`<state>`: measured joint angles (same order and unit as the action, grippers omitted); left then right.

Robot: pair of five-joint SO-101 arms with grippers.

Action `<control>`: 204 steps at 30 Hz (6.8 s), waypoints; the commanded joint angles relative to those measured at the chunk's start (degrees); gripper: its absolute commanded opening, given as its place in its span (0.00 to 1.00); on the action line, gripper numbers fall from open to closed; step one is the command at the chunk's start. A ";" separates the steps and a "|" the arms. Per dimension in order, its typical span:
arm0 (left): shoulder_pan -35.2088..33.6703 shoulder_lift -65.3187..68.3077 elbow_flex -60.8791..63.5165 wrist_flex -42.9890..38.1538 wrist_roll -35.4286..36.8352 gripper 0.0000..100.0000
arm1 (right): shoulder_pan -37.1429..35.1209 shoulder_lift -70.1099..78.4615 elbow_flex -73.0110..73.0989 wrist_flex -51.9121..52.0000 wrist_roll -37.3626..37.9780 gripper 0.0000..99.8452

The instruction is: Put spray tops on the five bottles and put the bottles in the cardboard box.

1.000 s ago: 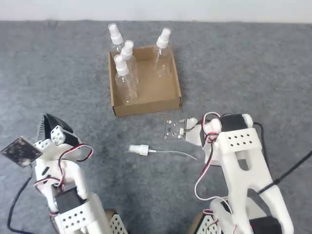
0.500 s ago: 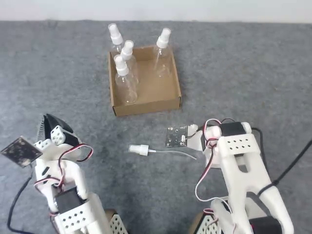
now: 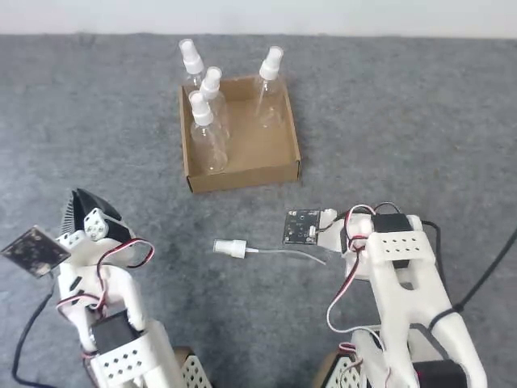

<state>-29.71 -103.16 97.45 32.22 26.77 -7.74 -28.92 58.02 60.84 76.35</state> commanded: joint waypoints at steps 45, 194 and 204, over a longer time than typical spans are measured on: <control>-0.26 -0.18 -0.84 0.18 0.09 0.02 | -3.91 4.79 -9.23 5.76 -56.35 0.19; 21.10 -0.18 -3.74 10.55 3.43 0.02 | 0.84 -26.24 -0.88 -8.04 -90.64 0.11; 23.91 0.26 -24.31 33.41 6.42 0.02 | 0.84 -26.07 -0.88 -8.04 -90.46 0.11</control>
<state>-7.74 -103.16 81.45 59.91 32.22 -8.18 -52.84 57.93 54.15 -13.76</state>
